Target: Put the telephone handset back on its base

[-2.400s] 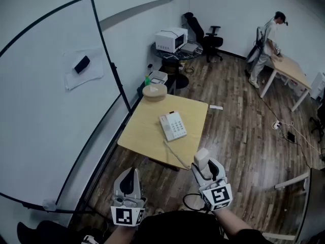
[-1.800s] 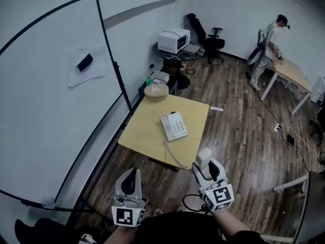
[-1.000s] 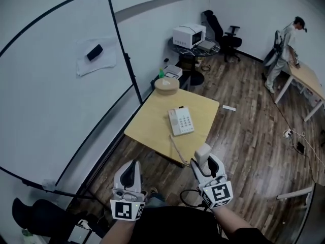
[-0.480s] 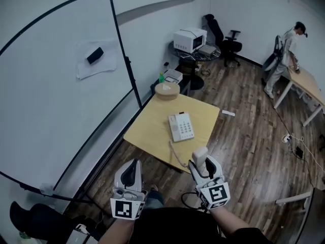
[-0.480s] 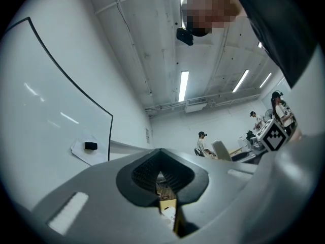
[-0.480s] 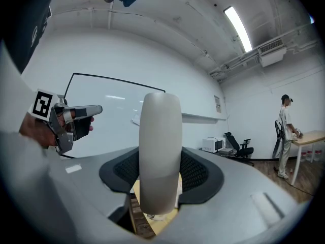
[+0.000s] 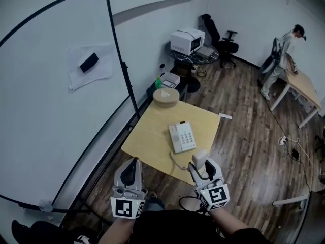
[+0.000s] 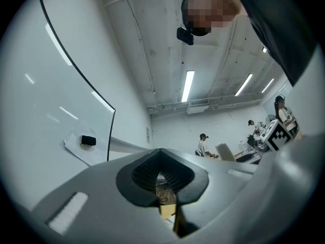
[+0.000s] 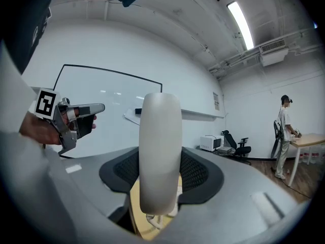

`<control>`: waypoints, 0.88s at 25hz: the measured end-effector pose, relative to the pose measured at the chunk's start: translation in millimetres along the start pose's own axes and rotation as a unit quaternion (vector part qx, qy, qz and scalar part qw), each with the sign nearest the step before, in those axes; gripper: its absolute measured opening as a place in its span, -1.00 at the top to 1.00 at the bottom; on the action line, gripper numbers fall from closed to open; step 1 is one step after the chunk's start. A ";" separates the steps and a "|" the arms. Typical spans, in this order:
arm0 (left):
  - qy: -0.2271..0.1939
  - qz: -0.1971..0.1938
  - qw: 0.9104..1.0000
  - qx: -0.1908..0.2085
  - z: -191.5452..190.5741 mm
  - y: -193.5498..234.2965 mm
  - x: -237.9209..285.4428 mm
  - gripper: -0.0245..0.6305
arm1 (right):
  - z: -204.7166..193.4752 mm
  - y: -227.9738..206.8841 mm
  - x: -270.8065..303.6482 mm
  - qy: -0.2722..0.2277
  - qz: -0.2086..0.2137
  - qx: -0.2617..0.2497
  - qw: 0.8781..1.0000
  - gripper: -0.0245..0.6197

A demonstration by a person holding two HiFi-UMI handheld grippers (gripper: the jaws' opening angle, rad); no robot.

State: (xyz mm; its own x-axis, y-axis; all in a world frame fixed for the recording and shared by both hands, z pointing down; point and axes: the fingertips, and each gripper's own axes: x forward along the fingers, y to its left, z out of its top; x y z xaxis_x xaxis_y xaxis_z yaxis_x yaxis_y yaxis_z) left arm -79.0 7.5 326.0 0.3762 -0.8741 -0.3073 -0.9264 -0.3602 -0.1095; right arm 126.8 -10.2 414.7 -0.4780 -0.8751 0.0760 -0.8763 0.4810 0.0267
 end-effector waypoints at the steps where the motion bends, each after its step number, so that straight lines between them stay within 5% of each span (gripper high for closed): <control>1: -0.002 -0.002 1.000 -0.003 -3.6 7.6 7.7 0.93 | 0.1 -0.8 9.8 0.004 -0.002 -0.001 1.000 0.23; 22: -0.017 -0.074 0.995 -0.068 -75.9 132.9 137.2 0.93 | 19.3 -8.7 175.0 0.029 -0.076 -0.026 0.996 0.23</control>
State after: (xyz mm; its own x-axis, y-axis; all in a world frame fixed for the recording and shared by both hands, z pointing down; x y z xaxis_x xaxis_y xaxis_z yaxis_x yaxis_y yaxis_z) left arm -149.3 -185.0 341.0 0.5062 -0.7968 -0.3300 -0.8490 -0.5275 -0.0285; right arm 49.6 -168.5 408.5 -0.3351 -0.9339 0.1246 -0.9330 0.3473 0.0941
